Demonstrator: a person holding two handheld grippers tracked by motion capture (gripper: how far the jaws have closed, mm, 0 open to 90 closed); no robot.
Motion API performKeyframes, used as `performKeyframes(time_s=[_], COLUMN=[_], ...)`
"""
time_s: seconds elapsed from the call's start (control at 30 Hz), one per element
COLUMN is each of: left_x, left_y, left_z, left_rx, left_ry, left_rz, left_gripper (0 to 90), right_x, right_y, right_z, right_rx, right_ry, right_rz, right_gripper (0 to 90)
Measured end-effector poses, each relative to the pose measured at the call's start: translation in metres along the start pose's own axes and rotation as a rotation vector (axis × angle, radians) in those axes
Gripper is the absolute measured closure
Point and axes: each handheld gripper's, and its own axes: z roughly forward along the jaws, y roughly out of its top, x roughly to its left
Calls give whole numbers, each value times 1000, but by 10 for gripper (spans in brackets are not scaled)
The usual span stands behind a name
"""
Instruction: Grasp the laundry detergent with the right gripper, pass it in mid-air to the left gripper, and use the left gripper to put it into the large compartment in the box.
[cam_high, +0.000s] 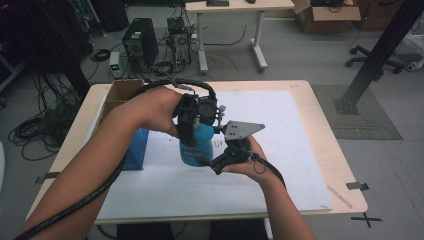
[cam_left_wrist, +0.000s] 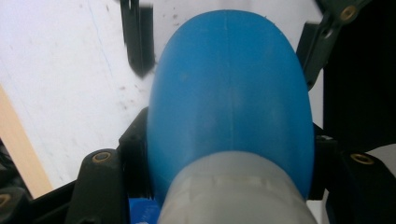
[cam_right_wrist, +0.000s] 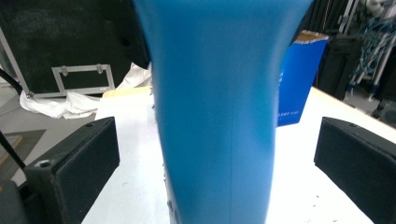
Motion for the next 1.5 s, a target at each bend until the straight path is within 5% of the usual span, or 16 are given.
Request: performKeyframes(time_s=[0.17,0.4,0.63,0.8,1.1,1.5], left_x=[3,12,17,29,42,55], left_y=[-2,-11,-13,-30,-60,-106], left_z=[-5,-20,-31,-42,-68,-104], left_rx=[3,-14,35,12,-8,-20], left_ry=[23,-10,-16,-67,-76,-65], left_rz=[-61,-269,-376,-508,-724,-915], left_gripper=[384,384,384,383,383,383], right_x=[-3,-8,-16,-20,-28,-39], right_y=[5,13,21,22,22,35], right_z=[-16,-38,-59,-72,-87,-105], right_rx=[2,29,28,11,73,132], right_ry=[-24,-48,-79,-124,-155,-191], right_rz=[-16,-43,-62,-53,-62,-77], right_gripper=[0,0,1,0,0,1])
